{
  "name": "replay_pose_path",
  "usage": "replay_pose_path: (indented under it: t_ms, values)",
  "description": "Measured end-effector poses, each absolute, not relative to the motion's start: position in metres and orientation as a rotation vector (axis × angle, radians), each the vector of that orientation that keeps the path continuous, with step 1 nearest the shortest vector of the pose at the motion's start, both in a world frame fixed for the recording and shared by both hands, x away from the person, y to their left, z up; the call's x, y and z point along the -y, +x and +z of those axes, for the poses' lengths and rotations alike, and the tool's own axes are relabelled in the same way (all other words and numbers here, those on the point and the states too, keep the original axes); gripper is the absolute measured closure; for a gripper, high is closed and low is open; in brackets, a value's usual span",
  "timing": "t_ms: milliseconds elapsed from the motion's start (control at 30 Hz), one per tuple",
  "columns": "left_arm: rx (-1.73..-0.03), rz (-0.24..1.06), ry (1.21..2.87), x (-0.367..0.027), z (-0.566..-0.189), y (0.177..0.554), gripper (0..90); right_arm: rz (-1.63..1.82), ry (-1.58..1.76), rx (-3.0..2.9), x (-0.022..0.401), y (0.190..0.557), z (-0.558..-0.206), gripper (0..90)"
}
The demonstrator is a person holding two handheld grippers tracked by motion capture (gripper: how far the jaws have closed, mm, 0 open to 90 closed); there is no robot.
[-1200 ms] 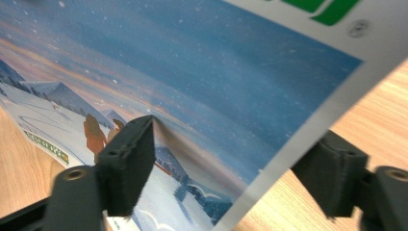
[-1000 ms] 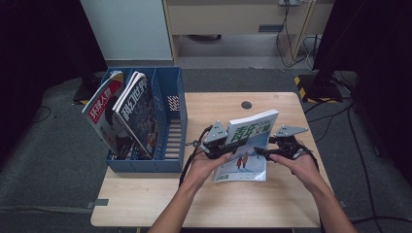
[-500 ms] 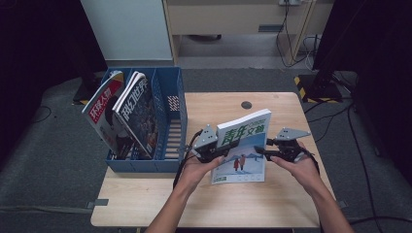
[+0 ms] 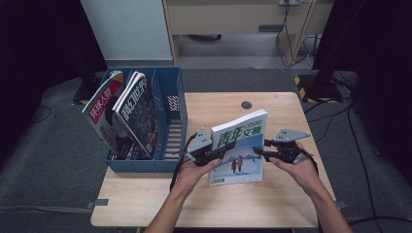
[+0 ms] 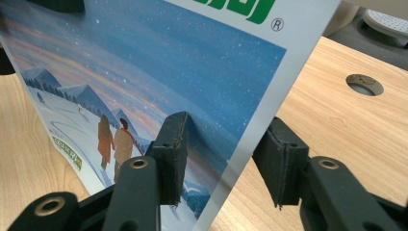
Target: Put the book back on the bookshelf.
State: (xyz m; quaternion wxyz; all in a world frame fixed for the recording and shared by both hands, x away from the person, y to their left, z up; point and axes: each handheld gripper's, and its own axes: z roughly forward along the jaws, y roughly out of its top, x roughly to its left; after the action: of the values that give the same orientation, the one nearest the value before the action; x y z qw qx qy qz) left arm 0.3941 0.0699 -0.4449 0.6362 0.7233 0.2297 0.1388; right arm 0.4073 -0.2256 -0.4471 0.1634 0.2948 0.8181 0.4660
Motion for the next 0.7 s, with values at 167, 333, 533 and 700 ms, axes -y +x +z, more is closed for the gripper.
replay_pose_path:
  t_ms: [167, 333, 533, 700]
  values:
    - [-0.534, 0.305, 1.642, -0.0742, -0.4463, 0.3938, 72.7, 1.333, 0.825, -2.339, 0.2250, 0.4064, -0.4457, 59.3]
    - [-0.543, 0.299, 1.657, -0.0766, -0.4503, 0.3932, 71.3, 1.332, 0.817, -2.341, 0.2236, 0.4059, -0.4454, 59.6]
    - [-0.550, 0.299, 1.656, -0.0791, -0.4509, 0.3927, 71.7, 1.305, 0.799, -2.359, 0.2208, 0.4052, -0.4424, 60.1]
    - [-0.568, 0.297, 1.641, -0.0778, -0.4512, 0.3919, 72.9, 1.230, 0.776, -2.397, 0.2179, 0.4064, -0.4374, 59.9]
